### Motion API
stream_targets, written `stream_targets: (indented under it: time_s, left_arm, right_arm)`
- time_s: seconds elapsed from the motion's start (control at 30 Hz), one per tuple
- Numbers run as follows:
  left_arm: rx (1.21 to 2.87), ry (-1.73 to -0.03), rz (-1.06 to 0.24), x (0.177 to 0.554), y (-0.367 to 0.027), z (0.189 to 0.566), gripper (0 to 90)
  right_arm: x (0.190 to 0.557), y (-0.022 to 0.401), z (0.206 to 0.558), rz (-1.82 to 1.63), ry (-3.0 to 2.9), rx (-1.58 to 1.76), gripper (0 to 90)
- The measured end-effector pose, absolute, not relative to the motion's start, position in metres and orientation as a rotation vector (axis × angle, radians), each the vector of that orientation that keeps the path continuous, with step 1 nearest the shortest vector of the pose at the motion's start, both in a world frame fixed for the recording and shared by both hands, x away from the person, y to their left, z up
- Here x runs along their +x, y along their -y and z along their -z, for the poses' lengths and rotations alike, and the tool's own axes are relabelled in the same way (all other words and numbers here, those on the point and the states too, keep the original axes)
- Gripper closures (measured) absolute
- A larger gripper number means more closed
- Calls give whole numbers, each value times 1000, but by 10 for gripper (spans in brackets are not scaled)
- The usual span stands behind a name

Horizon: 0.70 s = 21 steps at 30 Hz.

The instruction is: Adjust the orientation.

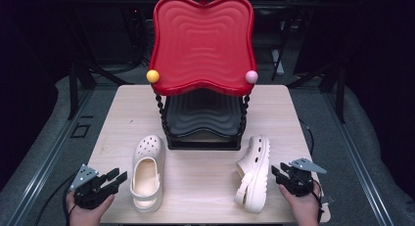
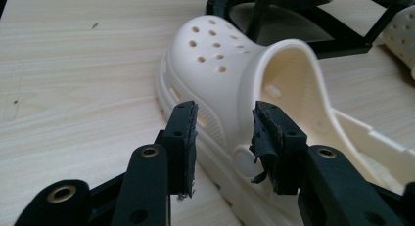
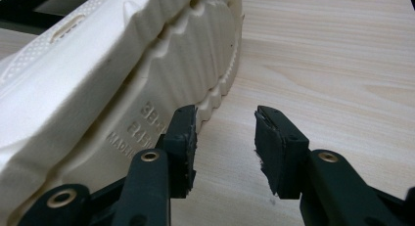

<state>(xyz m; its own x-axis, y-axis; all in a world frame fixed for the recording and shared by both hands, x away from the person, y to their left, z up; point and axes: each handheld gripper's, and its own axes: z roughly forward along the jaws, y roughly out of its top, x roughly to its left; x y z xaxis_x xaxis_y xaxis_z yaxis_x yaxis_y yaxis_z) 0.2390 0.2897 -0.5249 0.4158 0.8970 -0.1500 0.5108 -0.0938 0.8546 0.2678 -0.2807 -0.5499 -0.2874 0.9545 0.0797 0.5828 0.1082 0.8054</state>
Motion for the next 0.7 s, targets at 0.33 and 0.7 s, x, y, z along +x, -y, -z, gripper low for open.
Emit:
stream_targets:
  time_s: [0.33,0.7]
  left_arm:
    - [1807,-1227,-574,256,-265,523,570]
    - [1867,-1234,-636,280,-245,534,617]
  right_arm:
    - [267,283,549,-1076,-1892,1523,597]
    - [267,290,550,-1114,-1866,1567,594]
